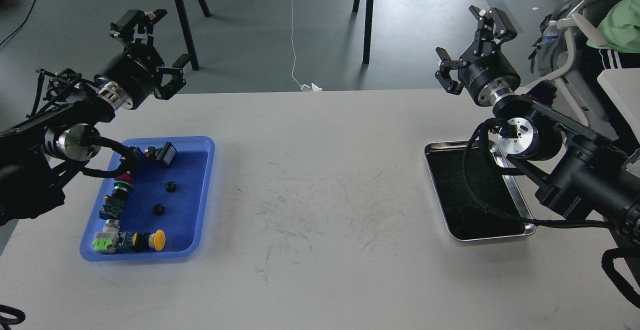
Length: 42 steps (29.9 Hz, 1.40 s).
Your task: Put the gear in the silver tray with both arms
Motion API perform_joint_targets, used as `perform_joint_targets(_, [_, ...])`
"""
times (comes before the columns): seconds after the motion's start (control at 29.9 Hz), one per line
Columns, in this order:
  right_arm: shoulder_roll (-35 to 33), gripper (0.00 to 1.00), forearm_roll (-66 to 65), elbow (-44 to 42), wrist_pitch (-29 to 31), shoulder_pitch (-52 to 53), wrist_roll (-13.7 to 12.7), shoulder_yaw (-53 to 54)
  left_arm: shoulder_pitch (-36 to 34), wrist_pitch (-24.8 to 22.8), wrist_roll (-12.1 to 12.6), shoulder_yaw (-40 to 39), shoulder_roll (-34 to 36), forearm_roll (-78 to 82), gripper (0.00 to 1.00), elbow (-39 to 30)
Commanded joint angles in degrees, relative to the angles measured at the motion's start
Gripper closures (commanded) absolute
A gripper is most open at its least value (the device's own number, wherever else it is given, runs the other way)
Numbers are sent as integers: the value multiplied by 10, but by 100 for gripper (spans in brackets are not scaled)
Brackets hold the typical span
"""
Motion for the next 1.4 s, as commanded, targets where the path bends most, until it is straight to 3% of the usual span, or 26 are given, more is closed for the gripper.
perform_joint_targets(0.0, [0,2,0,0,0,0,0,-1,0,16,-1,1,-3,16,1,0])
perform_joint_targets(0.1, [0,2,-1,0,-2,0,0,-1,0,39,4,0,-3,25,1,0])
perform_joint_targets(0.43, [1,2,-1,1,-3,0,0,-1,0,41,4,-27,-4,18,1,5])
perform_joint_targets(0.8, [1,2,0,1,-2,0,0,0,-2,-26,14,-17,5,25,1,1])
perform_joint_targets(1.37, [1,2,-1,2,-2,0,0,-1,-1,5,13,-16,3,26,1,6])
